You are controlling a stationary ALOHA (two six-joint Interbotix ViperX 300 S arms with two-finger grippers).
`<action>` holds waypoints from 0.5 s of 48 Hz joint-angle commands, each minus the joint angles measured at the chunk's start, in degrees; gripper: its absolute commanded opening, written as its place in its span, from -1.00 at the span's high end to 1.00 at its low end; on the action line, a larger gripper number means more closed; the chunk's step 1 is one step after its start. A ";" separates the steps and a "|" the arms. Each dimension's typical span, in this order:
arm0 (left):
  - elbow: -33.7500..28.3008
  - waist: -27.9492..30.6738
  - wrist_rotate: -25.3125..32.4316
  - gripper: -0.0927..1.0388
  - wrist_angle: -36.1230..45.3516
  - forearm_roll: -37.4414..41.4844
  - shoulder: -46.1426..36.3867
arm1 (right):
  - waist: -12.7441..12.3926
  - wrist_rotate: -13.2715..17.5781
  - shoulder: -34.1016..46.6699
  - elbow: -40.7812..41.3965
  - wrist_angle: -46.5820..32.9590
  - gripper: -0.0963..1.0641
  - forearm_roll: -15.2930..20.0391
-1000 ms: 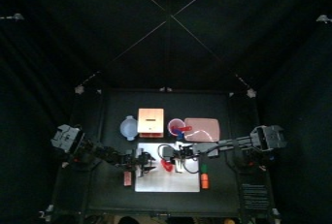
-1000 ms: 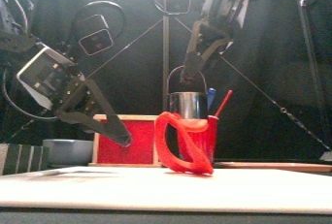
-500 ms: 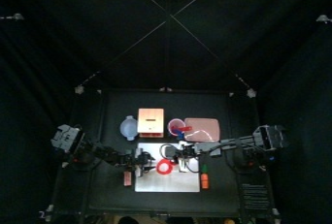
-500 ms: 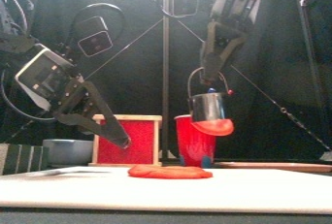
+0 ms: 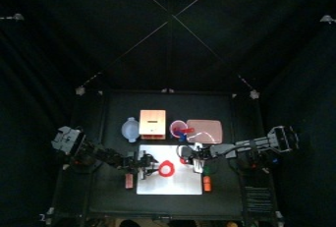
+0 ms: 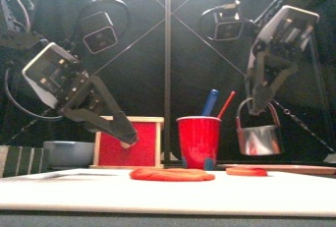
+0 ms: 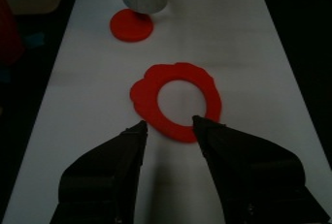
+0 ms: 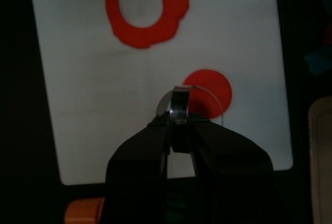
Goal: Get the cutter from the drawer then cut the dough then place the extra dough in the bowl
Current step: Place the extra dough in the bowl
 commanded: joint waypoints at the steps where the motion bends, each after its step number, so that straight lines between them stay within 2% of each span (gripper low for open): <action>1: -1.93 0.18 0.09 -0.61 0.97 0.00 -1.32 | -0.35 0.09 -2.37 2.11 -5.10 -0.09 -0.97; 12: -3.60 1.05 0.09 -0.61 4.31 0.09 -1.32 | -2.02 -0.18 -2.37 1.14 -7.03 -0.09 -4.04; 19: -3.69 1.05 0.00 -0.61 4.92 0.09 -0.97 | -2.11 0.00 -1.32 0.35 -7.56 -0.09 -3.78; 24: -3.43 1.05 0.09 -0.61 4.92 0.09 -0.97 | -2.20 0.09 -0.18 -0.18 -8.26 -0.09 -2.20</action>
